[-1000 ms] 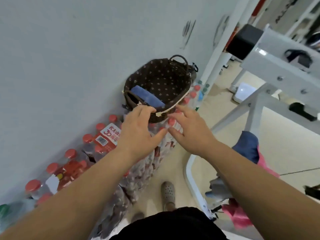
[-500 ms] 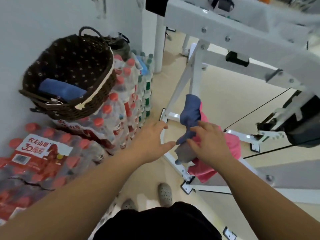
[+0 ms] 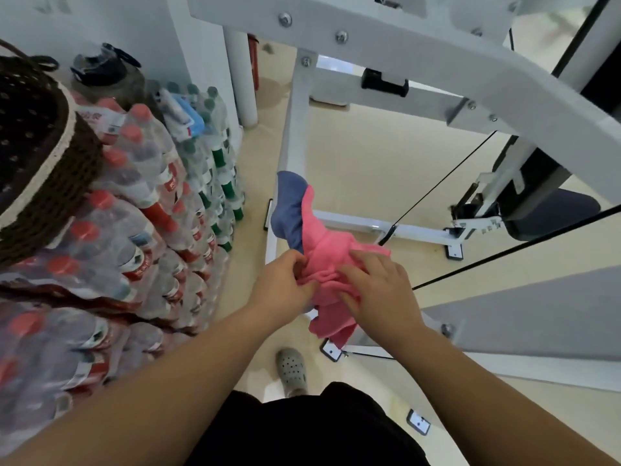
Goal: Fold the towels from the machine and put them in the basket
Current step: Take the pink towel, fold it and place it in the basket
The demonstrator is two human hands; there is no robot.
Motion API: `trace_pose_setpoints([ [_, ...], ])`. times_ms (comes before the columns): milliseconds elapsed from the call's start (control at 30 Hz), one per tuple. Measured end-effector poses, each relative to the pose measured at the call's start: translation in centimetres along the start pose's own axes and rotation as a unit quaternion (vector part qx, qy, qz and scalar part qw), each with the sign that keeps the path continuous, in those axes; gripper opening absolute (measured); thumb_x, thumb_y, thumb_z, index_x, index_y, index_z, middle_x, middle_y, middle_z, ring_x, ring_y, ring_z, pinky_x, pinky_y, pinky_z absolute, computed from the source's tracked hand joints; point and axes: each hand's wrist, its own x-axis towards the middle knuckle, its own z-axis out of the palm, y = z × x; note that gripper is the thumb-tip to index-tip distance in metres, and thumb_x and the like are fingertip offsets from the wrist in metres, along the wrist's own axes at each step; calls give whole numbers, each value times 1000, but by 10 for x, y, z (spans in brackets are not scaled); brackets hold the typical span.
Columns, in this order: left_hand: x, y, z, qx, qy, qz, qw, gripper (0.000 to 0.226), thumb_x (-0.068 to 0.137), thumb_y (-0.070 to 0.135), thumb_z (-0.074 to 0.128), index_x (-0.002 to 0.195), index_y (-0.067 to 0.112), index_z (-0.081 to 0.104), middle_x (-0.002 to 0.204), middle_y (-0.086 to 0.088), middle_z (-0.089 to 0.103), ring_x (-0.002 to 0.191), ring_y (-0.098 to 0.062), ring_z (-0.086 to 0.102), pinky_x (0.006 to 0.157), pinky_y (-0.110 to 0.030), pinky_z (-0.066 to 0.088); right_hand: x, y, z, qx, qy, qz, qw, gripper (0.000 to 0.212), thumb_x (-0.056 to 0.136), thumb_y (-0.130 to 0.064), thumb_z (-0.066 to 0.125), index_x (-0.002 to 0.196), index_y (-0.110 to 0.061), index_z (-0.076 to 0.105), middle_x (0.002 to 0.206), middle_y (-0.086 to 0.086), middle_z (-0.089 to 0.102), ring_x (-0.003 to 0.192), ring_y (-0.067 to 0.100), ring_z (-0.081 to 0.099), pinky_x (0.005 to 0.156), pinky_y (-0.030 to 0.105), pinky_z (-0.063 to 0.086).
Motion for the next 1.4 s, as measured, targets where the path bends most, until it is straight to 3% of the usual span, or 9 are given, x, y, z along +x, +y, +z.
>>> trace_pose_setpoints([
  [233,1,-3,7,-125,15,-36,991,17,86,17,75,74,15,63,71,5,62,65,-11,54,66,-30,48,-4,-5,6,12,90,-35,995,25,87,-46,57,93,-25,69,108,-2,63,102,24,54,86,38,39],
  [400,-11,0,-1,-144,16,-12,989,14,88,9,70,77,11,61,73,3,62,67,-10,55,65,-26,48,4,-14,-9,69,109,-50,990,39,87,-41,57,120,-22,62,123,-1,61,116,24,52,96,40,40],
  [600,-24,9,-7,-187,-4,8,982,16,91,4,65,81,15,60,81,-3,67,70,-10,59,67,-23,50,43,-18,-22,-17,-64,-109,992,44,90,-36,35,120,-37,67,148,0,48,140,33,35,113,51,25],
  [700,-21,5,-3,-206,-3,-4,979,11,91,8,67,95,18,64,96,-2,71,85,-9,65,73,-23,52,54,-12,-20,-23,-59,-111,992,25,90,-32,56,109,-31,72,129,-3,59,126,28,44,102,43,30],
  [833,-18,2,0,-217,2,-13,976,21,91,19,70,110,26,64,103,5,70,93,-10,67,79,-30,56,55,-12,-23,46,14,-128,991,21,85,-32,57,91,-16,68,104,1,66,104,30,57,84,38,39],
  [1000,-21,16,-8,-193,29,36,980,5,90,25,69,90,21,65,84,-1,67,76,-16,59,73,-36,50,41,-14,-59,94,51,-140,984,24,85,-36,52,81,-13,60,78,3,62,76,30,56,69,42,47],
  [1133,-26,36,-24,-167,45,88,981,15,90,5,64,83,9,51,65,8,49,58,-4,39,58,-18,34,32,-2,-86,103,69,-137,983,15,86,-30,63,83,-15,61,77,2,63,74,28,55,64,38,44],
  [1300,-17,49,-32,-50,54,110,991,18,87,8,60,80,21,50,71,-2,55,64,-14,47,63,-44,46,36,7,-82,111,29,-64,991,14,88,-30,67,88,-18,60,85,0,63,83,26,56,67,37,42],
  [1400,-12,48,-27,-14,48,87,995,14,86,9,60,80,20,51,71,-1,55,64,-18,48,62,-41,46,39,4,-72,114,25,-24,993,13,90,-29,63,90,-16,59,90,2,63,85,28,57,72,41,47],
])
